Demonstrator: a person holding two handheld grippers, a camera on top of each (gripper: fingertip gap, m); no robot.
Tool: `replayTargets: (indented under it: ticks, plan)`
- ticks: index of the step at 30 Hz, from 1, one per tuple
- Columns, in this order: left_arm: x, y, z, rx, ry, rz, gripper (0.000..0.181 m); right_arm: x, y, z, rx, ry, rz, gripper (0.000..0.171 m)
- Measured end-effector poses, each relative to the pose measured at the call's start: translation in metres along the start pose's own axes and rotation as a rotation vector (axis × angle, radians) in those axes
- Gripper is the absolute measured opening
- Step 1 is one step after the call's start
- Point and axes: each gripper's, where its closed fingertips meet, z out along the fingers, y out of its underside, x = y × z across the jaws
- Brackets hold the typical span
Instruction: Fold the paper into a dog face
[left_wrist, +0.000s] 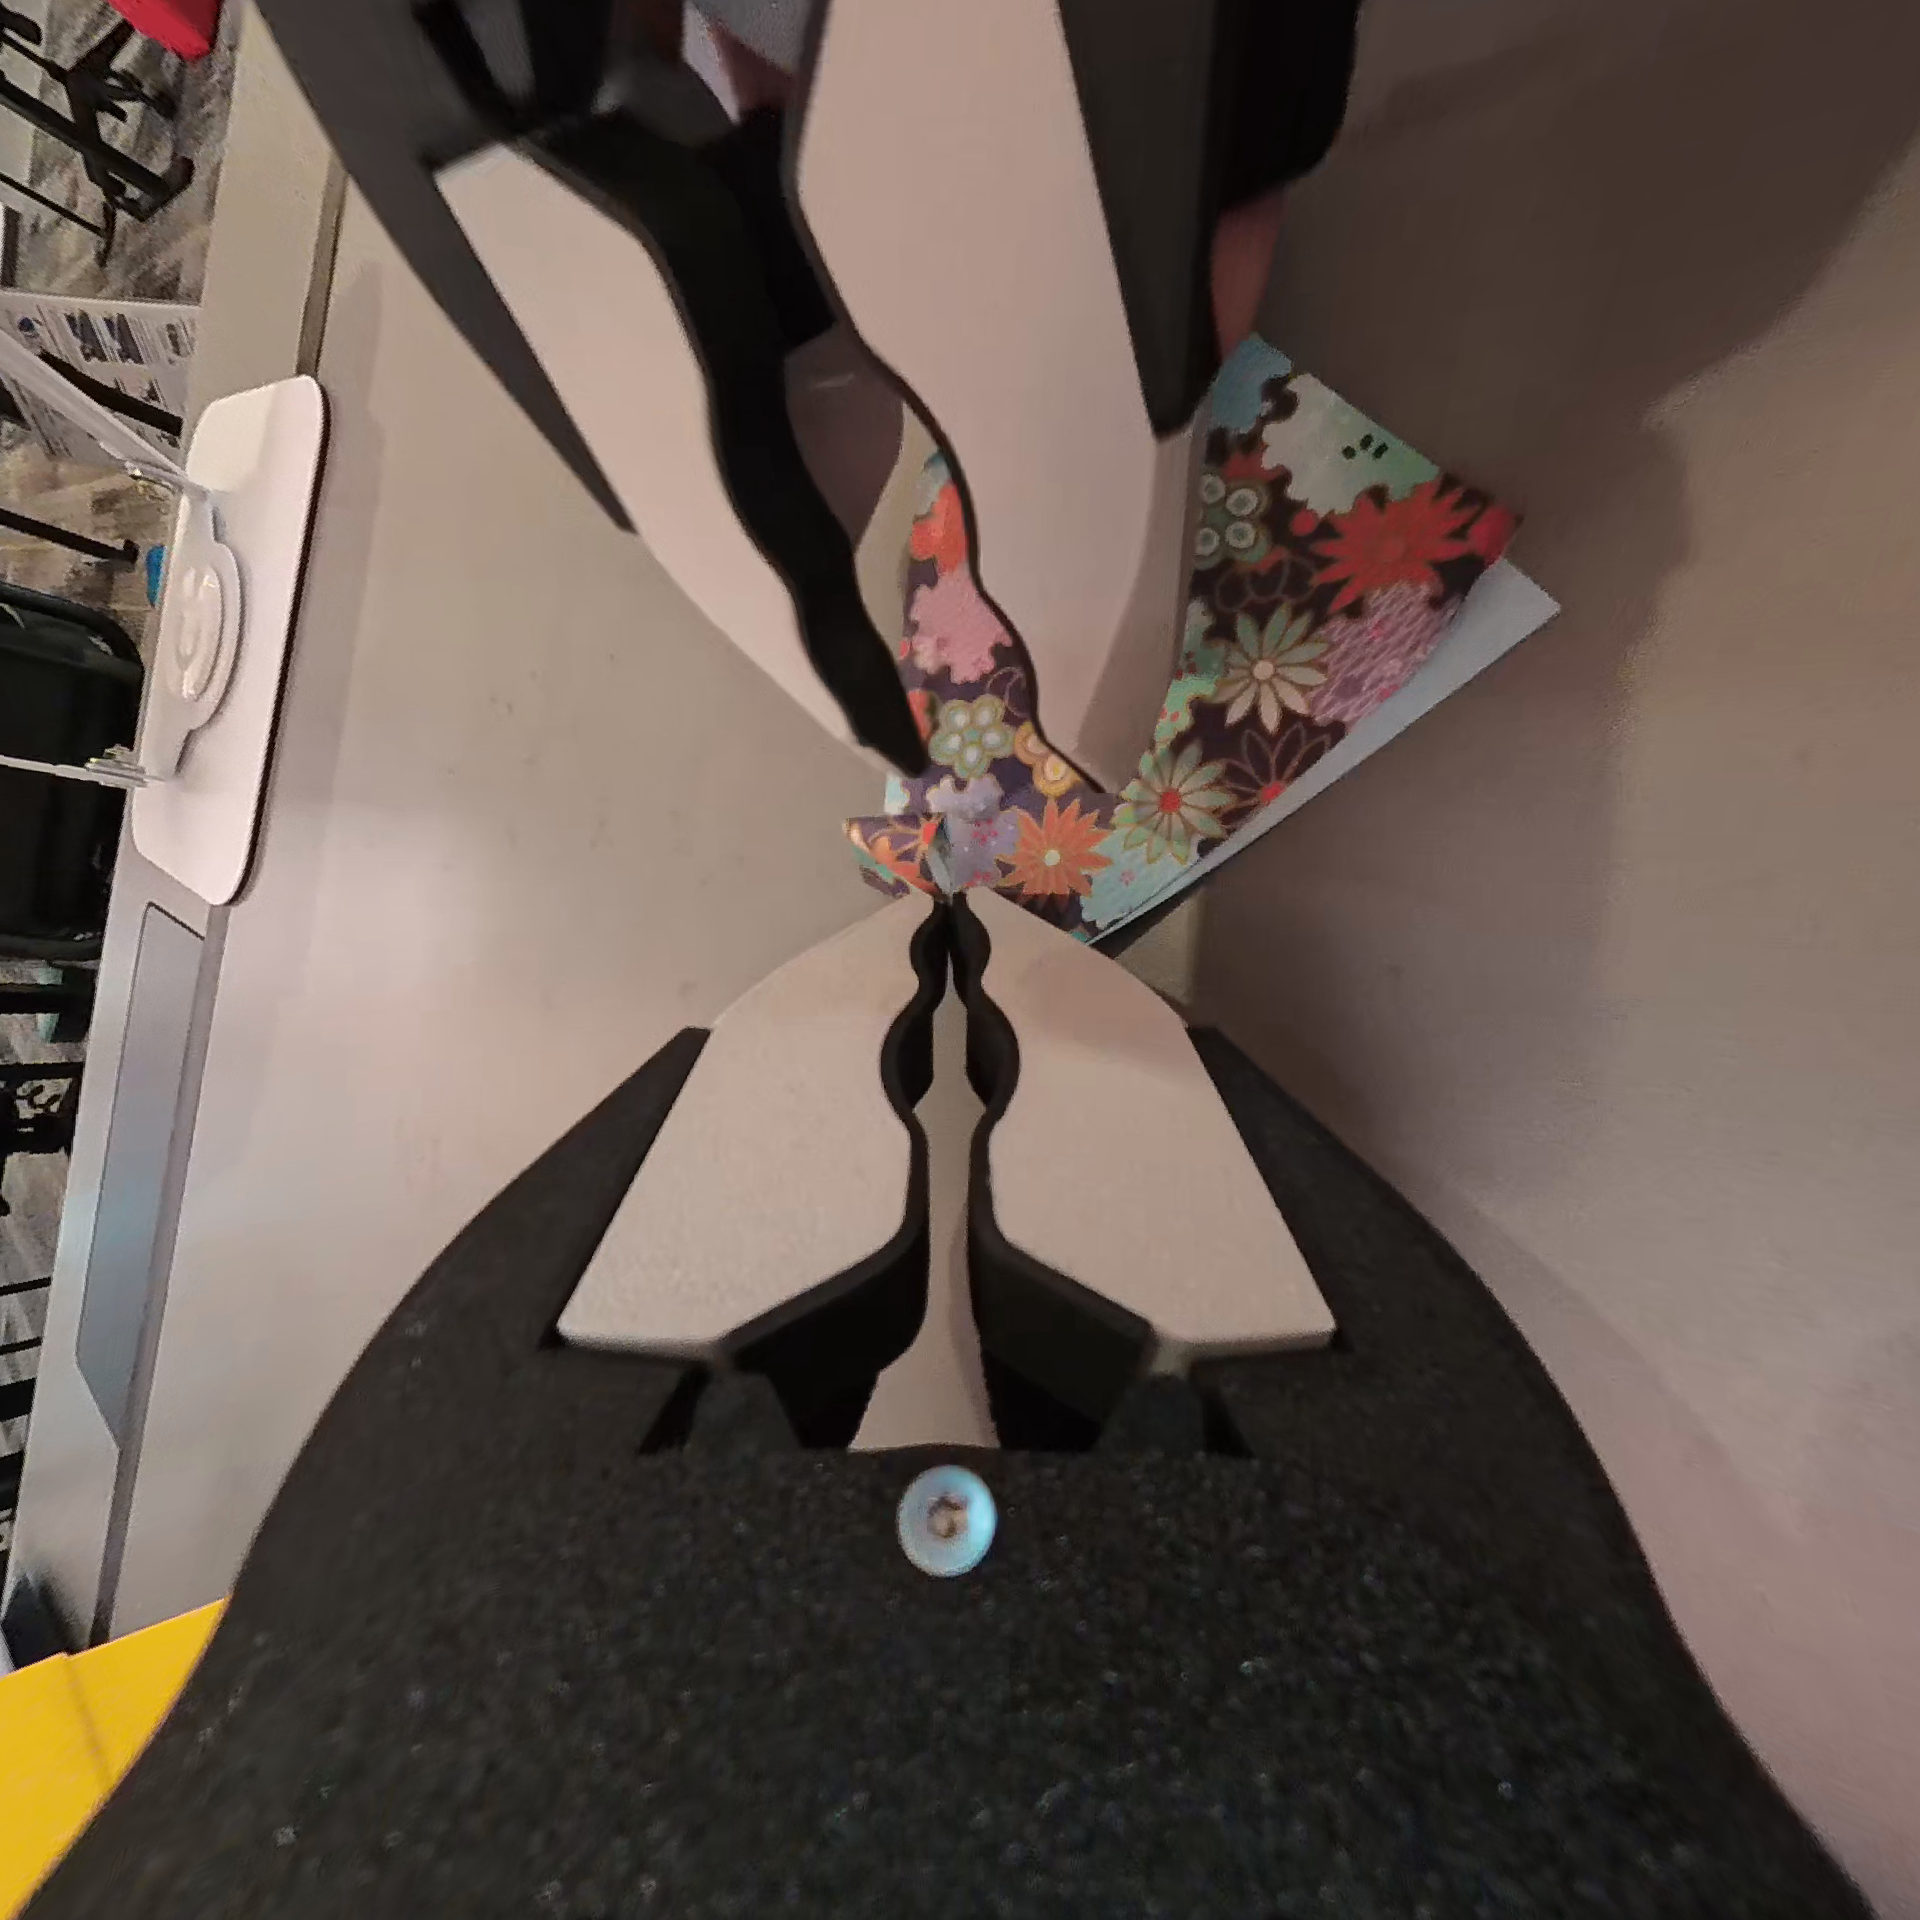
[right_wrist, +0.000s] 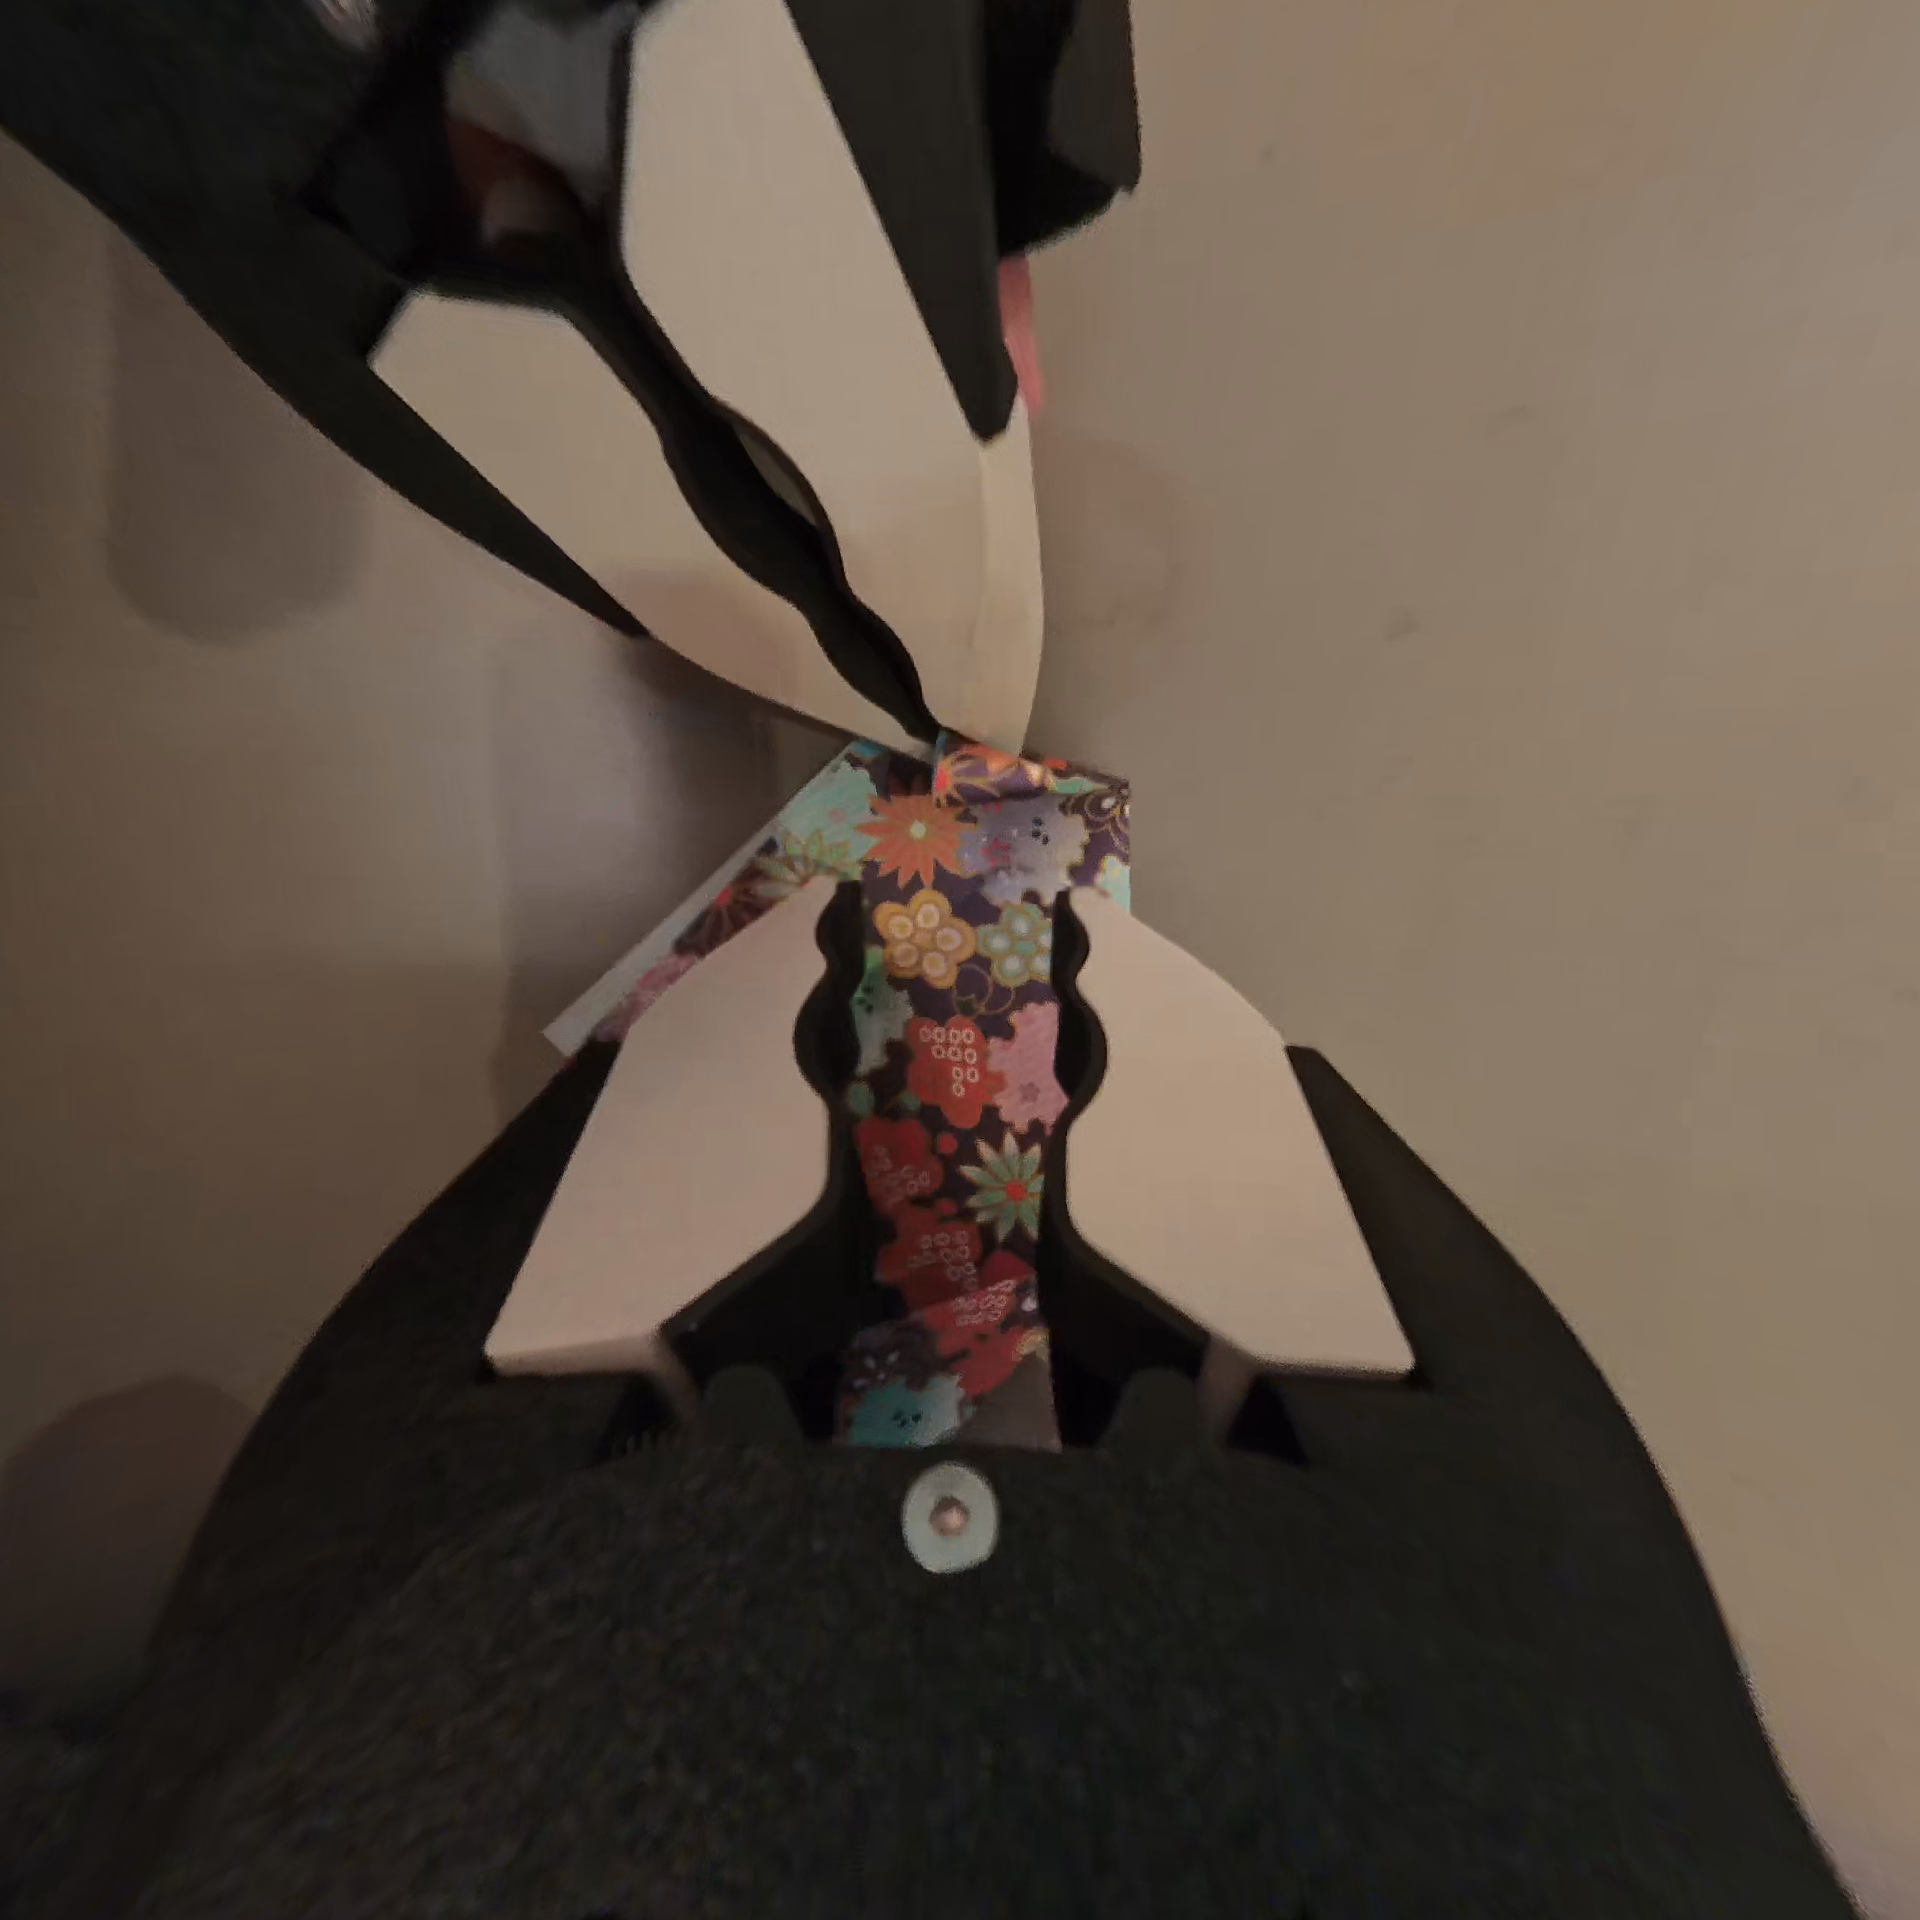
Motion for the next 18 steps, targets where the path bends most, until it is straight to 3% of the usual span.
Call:
replayTargets:
  ticks: [5, 18]
  plan:
    - [0.004, -0.004, -0.004, 0.032, -0.011, 0.076, 0.0, 0.01, 0.005, 0.002, -0.008, 0.045, 0.0, 0.0]
    - [0.017, -0.001, -0.007, 0.052, 0.016, 0.489, 0.005, 0.01, 0.005, 0.002, -0.005, 0.05, 0.006, 0.0]
